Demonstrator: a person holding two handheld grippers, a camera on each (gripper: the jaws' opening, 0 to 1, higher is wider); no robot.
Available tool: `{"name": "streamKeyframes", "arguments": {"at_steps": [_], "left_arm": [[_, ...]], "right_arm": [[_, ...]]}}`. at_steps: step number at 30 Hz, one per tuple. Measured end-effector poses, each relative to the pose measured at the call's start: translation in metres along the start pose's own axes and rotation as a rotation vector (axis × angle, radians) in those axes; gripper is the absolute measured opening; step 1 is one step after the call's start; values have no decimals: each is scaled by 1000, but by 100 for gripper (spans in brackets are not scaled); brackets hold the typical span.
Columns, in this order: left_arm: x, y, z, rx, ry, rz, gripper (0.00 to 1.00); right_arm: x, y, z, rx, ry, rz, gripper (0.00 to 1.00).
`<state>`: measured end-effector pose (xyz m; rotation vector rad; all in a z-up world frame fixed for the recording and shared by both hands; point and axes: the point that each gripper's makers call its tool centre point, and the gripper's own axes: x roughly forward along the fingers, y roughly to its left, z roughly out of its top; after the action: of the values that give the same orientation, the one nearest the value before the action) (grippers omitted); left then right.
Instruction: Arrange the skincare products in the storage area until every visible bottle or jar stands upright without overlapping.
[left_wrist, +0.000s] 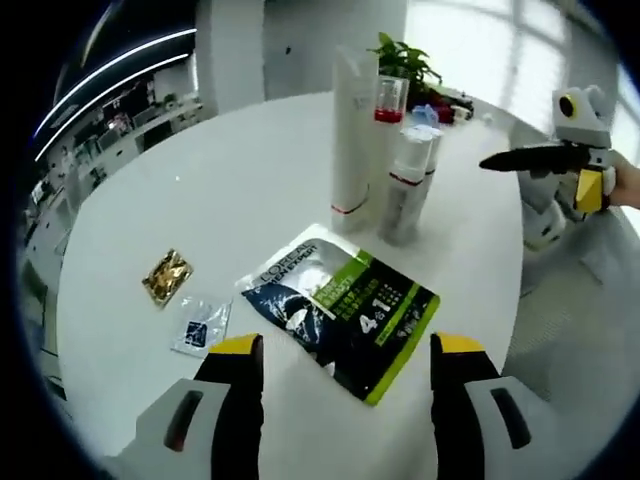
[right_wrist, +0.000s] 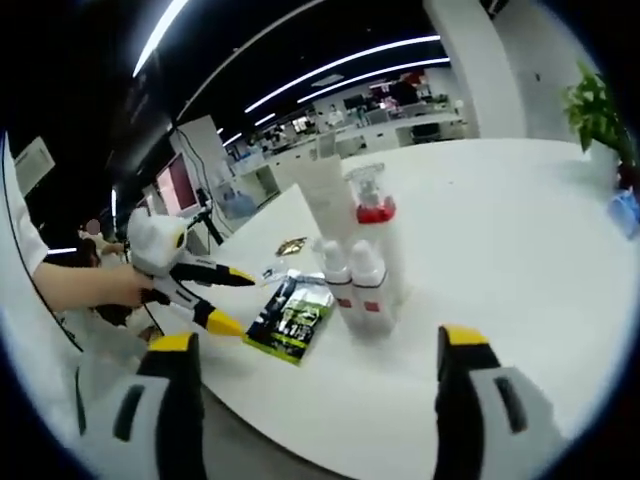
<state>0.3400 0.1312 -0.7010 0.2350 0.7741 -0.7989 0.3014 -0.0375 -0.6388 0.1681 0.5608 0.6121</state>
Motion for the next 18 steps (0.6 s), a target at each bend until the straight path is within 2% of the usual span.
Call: {"name": "streamKeyframes", "arguments": {"at_steps": [7,18], "left_arm": [[-14,-2,-4,-27,-17,17,75],[-44,4,-5,-120,-76,64,85]], "right_arm": [[-4,2,3,-14,-5,5,99],[-10,4,5,-32,-9,12,99]]}}
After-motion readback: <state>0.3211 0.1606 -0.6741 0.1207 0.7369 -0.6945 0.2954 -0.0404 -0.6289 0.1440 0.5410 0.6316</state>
